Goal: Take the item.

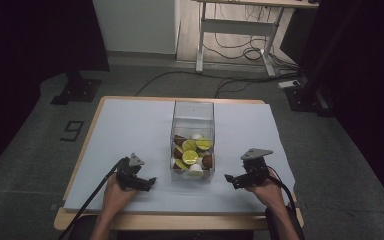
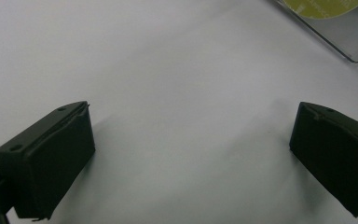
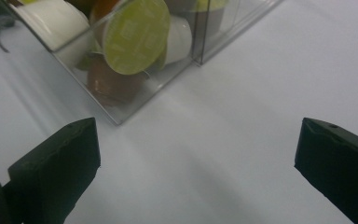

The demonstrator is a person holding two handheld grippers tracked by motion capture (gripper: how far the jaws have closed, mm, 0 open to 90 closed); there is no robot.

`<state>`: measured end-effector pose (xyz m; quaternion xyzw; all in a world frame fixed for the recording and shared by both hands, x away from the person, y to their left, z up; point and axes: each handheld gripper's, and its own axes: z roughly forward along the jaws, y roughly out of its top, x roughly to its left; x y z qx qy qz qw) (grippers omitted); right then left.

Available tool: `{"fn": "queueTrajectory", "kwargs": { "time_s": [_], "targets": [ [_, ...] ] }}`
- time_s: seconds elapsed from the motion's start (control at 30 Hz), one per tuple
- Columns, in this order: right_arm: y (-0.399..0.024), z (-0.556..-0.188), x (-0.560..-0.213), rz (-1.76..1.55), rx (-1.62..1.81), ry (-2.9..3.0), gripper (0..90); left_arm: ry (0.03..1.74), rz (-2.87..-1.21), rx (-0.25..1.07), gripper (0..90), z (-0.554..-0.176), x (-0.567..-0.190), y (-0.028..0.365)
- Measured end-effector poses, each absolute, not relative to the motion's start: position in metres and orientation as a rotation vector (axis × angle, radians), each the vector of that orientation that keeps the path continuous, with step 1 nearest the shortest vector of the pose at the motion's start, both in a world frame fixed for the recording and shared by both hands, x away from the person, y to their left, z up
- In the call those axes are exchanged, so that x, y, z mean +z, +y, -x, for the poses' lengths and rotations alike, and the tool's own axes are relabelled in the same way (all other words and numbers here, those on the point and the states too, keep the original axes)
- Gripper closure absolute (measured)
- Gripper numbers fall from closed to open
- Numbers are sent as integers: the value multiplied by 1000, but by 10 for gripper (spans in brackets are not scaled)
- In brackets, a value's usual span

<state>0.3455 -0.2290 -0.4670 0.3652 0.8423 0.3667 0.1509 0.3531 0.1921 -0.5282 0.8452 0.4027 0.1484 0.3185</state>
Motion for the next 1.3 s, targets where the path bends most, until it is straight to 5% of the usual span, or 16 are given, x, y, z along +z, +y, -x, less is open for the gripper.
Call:
{"fn": "queueTrajectory", "kwargs": {
  "time_s": [1.3],
  "targets": [
    [-167,-371,-426,-961,1151,2489,142,1058,-2224,391,0,-353,-528,192]
  ]
}}
